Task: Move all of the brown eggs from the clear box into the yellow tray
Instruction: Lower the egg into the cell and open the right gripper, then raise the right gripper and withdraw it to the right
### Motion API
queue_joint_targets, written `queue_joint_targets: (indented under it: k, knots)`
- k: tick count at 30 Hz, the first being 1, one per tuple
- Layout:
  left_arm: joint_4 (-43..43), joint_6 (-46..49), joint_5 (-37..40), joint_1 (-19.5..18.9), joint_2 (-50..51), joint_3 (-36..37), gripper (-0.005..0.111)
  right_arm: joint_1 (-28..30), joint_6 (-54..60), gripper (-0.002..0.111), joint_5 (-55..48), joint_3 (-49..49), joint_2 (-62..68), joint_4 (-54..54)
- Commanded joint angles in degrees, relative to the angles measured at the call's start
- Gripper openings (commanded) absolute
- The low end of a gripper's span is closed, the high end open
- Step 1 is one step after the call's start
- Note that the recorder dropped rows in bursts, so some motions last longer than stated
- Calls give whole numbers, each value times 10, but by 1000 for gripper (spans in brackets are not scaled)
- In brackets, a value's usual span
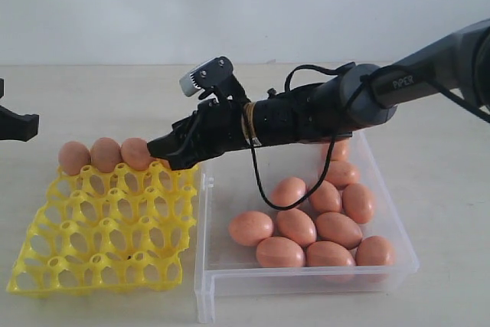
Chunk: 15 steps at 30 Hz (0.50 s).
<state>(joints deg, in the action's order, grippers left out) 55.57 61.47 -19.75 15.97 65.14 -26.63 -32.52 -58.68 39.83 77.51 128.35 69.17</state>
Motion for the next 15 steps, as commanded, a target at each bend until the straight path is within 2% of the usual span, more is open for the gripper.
queue_joint_targets:
  k: [1, 4, 9, 15]
  knots:
    - [5, -1, 3, -1, -2, 3, 4, 0, -67, 53, -64, -9, -47, 109]
    - [5, -1, 8, -1, -2, 3, 4, 0, -118, 38, -84, -9, -88, 177]
    - [5, -1, 21, -1, -2, 3, 4, 0, -201, 1, -90, -9, -160, 275]
    - [5, -1, 49, -1, -2, 3, 4, 10, -335, 0, -170, -16, -243, 308]
